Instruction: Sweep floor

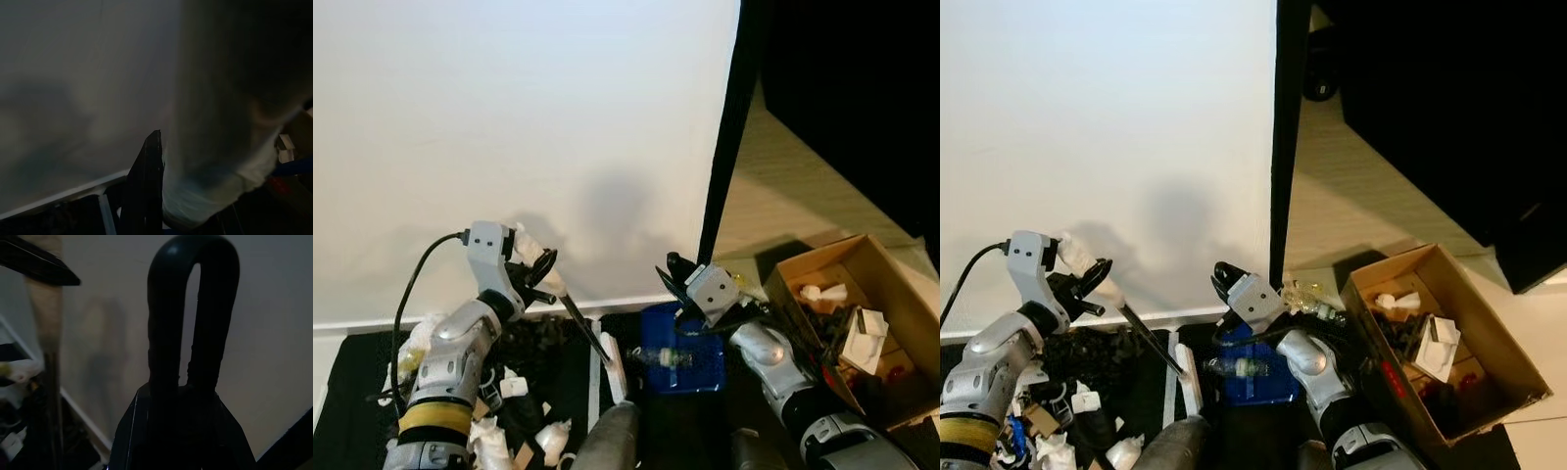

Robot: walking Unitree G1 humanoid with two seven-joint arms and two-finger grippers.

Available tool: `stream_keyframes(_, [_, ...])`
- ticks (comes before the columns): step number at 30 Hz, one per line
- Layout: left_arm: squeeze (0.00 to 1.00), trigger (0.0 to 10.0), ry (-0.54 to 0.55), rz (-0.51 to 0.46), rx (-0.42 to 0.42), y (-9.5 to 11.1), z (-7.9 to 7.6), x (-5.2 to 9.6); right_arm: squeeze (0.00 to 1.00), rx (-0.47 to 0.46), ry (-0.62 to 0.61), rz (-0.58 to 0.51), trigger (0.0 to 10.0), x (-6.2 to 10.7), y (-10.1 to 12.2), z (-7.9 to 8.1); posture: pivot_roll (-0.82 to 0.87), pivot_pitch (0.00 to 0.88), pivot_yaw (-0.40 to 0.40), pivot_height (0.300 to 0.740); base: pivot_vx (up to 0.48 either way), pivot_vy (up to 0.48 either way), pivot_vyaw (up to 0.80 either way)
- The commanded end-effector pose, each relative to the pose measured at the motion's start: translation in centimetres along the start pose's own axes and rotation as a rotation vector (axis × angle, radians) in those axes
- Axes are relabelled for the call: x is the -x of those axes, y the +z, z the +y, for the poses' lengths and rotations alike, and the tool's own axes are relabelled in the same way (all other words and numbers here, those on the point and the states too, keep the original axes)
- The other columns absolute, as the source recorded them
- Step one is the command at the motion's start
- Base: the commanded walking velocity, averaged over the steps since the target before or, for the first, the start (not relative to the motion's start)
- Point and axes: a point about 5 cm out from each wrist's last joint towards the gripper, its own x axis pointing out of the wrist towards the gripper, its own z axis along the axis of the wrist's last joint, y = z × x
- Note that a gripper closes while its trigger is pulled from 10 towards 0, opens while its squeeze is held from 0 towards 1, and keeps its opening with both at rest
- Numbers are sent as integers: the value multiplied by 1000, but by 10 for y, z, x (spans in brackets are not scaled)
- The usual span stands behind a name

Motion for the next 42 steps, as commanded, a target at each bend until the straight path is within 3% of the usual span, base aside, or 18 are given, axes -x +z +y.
stream_keyframes(1, [0, 10000, 7, 1, -11, -4, 1, 2, 0, -10, 52, 45, 10000, 5, -7, 7, 291, 258, 96, 740, 0, 0, 0])
stream_keyframes(3, [0, 10000, -6, 19, -70, -10, 0, 3, 0, -21, 51, 57, 10000, 9, -10, 4, 284, 263, 95, 740, 0, 0, 0])
stream_keyframes(13, [0, 10000, 65, 21, -57, -23, 8, 8, 0, -37, 75, 90, 10000, 12, -14, 4, 271, 269, 92, 740, 0, 0, 0])
stream_keyframes(14, [0, 10000, 63, 16, -1, -27, 4, 6, 0, -48, 75, 91, 10000, 11, -14, 4, 271, 267, 89, 740, 0, 0, 0])
stream_keyframes(17, [0, 10000, 64, 12, 22, -28, 3, 4, 0, -53, 75, 89, 10000, 10, -13, 4, 269, 268, 88, 740, 0, 0, 0])
stream_keyframes(19, [0, 10000, 69, -28, 120, -28, -3, -2, 0, -93, 54, 73, 10000, 6, -11, 5, 266, 265, 86, 740, 0, 0, 0])
stream_keyframes(21, [0, 10000, 70, -44, 149, -28, -5, -4, 0, -105, 47, 67, 10000, 5, -10, 5, 266, 267, 86, 740, 0, 0, 0])
stream_keyframes(23, [0, 10000, 73, -98, 231, -24, -9, -11, 0, -139, 18, 58, 10000, 4, -9, 6, 262, 263, 82, 740, 0, 0, 0])
stream_keyframes(28, [0, 10000, 22, -151, 331, -16, -21, -19, 0, -194, -29, 48, 10000, 3, -9, 7, 259, 259, 79, 740, 0, 0, 0])
stream_keyframes(36, [0, 10000, -56, -186, 403, -9, -35, -22, 0, -242, -77, 39, 10000, 2, -8, 4, 266, 256, 77, 740, 0, 0, 0])
stream_keyframes(38, [0, 10000, -96, -208, 416, 0, -39, -22, 0, -247, -77, 38, 10000, 1, -8, 4, 271, 257, 78, 740, 0, 0, 0])
stream_keyframes(39, [0, 10000, -157, -235, 420, 14, -44, -21, 0, -248, -69, 39, 10000, 1, -7, 5, 276, 252, 82, 740, 0, 0, 0])
stream_keyframes(42, [0, 10000, -179, -241, 390, 21, -42, -17, 0, -250, -68, 39, 10000, 0, -7, 5, 281, 255, 84, 740, 0, 0, 0])
